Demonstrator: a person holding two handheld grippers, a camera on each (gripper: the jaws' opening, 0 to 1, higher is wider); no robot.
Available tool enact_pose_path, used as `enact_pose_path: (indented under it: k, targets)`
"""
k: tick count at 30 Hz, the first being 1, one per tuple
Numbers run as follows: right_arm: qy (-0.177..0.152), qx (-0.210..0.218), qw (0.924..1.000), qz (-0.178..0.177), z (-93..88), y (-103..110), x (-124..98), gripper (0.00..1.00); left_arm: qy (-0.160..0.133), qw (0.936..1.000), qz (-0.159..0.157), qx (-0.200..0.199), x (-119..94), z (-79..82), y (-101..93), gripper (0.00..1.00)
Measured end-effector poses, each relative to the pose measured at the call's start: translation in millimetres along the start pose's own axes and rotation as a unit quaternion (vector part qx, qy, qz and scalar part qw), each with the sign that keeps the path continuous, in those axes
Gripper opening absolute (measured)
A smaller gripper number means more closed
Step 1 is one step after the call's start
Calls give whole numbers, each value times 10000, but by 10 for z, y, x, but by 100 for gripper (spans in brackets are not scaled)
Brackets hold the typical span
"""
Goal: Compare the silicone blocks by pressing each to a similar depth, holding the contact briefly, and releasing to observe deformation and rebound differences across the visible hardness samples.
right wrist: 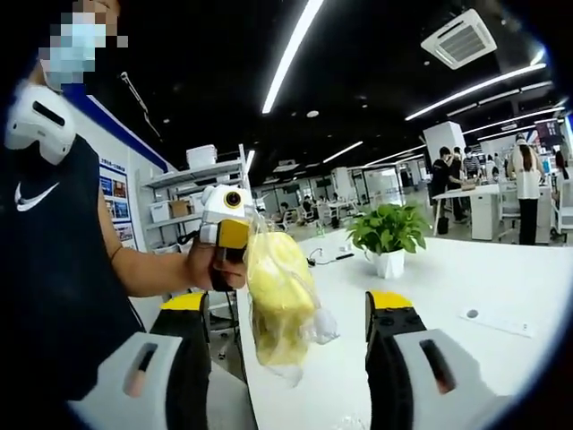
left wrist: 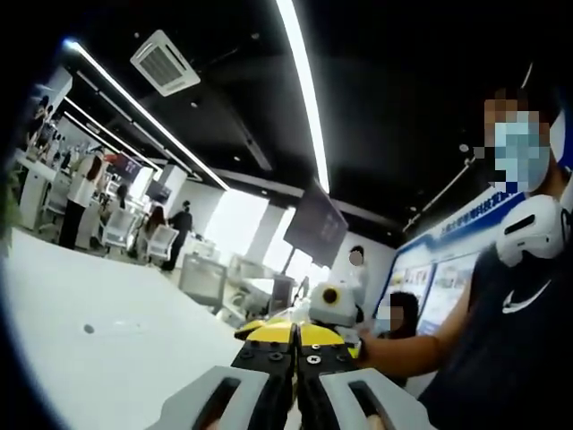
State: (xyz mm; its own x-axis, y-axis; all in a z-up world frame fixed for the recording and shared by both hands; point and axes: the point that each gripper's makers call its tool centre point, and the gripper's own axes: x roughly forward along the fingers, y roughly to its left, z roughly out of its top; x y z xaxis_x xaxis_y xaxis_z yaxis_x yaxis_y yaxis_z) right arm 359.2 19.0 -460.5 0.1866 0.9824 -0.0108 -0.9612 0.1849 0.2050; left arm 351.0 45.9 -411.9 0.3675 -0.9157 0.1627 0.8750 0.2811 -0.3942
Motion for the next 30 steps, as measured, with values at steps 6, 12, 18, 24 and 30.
enact_pose_path:
  k: [6,12,18,24,30]
  targets:
    - [-50,-24,9998,-170,-8,-57,-15,94,-37,10000,49,-46,-14,26,22,0]
    - [-50,-78,9992,-383,-9,-138,-68,96,-34,10000,46,-66,-24,23,34,0]
    - [-41,-85,9989,-469,-23,-166,-118,96,-69,9999,60,-89,-25,35,36,0]
    - [-61,-189,9971,-735,-34,-244,-224,96,-165,9995,170,-198,-32,56,83,0]
    - [18,-291,9941,-1045,-125,-330,-395,96,-189,9987,373,-308,-56,12,168,0]
